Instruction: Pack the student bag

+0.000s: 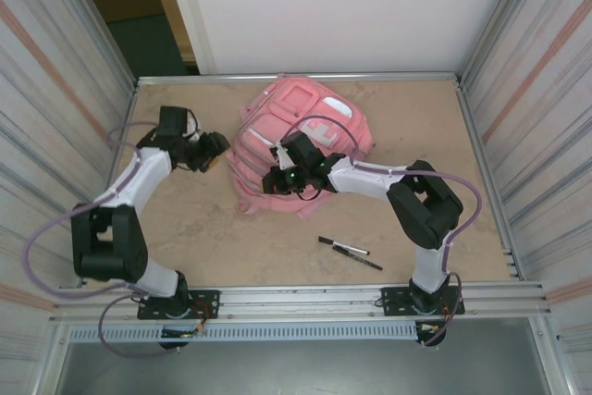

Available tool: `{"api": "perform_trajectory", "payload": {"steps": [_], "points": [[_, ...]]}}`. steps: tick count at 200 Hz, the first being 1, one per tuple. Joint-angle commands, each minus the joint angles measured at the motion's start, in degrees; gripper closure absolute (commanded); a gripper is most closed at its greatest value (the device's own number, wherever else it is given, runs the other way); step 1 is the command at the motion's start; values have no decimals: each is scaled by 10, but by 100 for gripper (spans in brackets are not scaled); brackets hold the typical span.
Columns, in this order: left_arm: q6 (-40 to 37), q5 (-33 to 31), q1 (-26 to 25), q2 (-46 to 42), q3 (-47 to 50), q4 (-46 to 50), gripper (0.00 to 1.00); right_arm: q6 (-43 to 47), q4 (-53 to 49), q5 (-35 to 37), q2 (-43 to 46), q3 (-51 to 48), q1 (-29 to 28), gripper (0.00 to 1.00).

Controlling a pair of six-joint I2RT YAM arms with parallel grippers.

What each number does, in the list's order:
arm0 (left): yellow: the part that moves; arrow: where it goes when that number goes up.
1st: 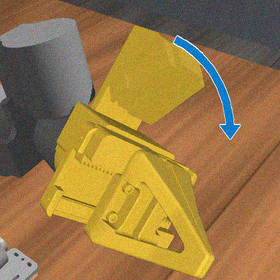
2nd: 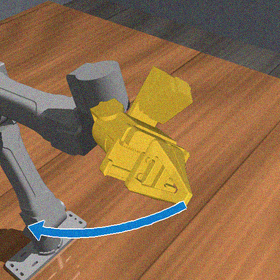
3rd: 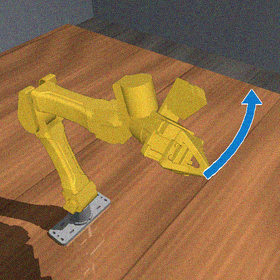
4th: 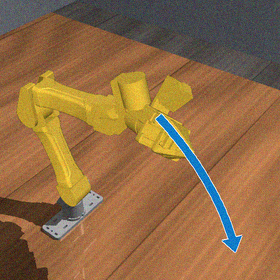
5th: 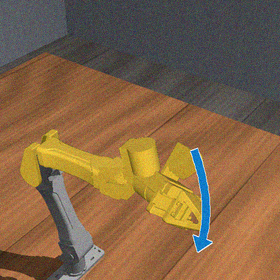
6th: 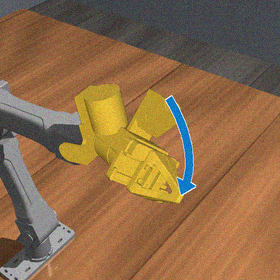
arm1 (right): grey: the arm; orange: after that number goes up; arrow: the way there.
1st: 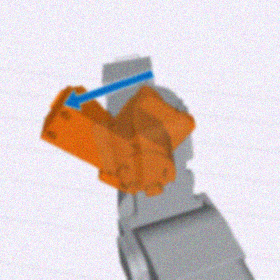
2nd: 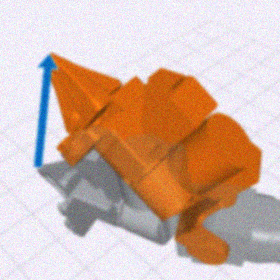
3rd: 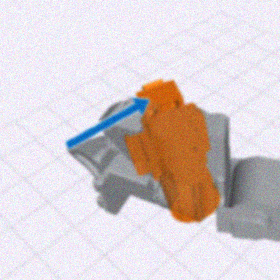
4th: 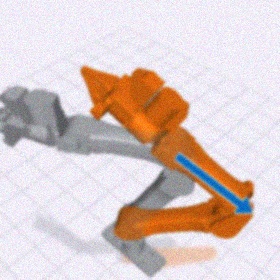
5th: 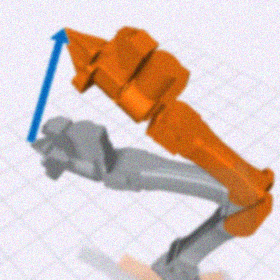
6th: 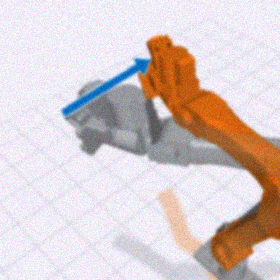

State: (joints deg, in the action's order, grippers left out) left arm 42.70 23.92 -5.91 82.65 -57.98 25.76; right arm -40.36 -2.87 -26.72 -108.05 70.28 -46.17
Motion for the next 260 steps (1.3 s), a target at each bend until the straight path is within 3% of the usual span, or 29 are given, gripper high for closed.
{"api": "perform_trajectory", "payload": {"steps": [1, 36, 60, 69, 88, 102, 135, 166, 199, 230, 260], "points": [[56, -8, -44, -32, 40, -15, 47, -1, 35, -43, -15, 22, -8, 100], [106, -53, -93, -2, 31, -72, 46, -7, 54, -55, -22, 20, -27, 100], [136, -76, -104, 31, 36, -117, 52, -38, 99, -64, -19, 4, -30, 100], [146, -89, -110, 43, 38, -130, 59, -51, 104, -74, -21, 5, -30, 100], [150, -89, -117, 64, 35, -141, 86, -61, 113, -75, -15, -5, -31, 100], [133, -93, -115, 62, 30, -125, 100, -59, 105, -70, -9, -14, -28, 100], [93, -118, -100, 16, 41, -96, 100, -2, 9, -29, 44, -56, 16, 100], [34, -32, -54, 21, 18, -67, 100, 66, -92, 9, 102, -116, 84, 100], [-14, 12, -30, 35, -4, -51, 100, 90, -177, 36, 114, -149, 183, 100], [-32, 6, -23, 35, -7, -44, 100, 97, -190, -9, 80, -137, 258, 97], [-35, 23, -22, 39, -8, -26, 100, 111, -187, -58, 82, -121, 269, 95]]}}
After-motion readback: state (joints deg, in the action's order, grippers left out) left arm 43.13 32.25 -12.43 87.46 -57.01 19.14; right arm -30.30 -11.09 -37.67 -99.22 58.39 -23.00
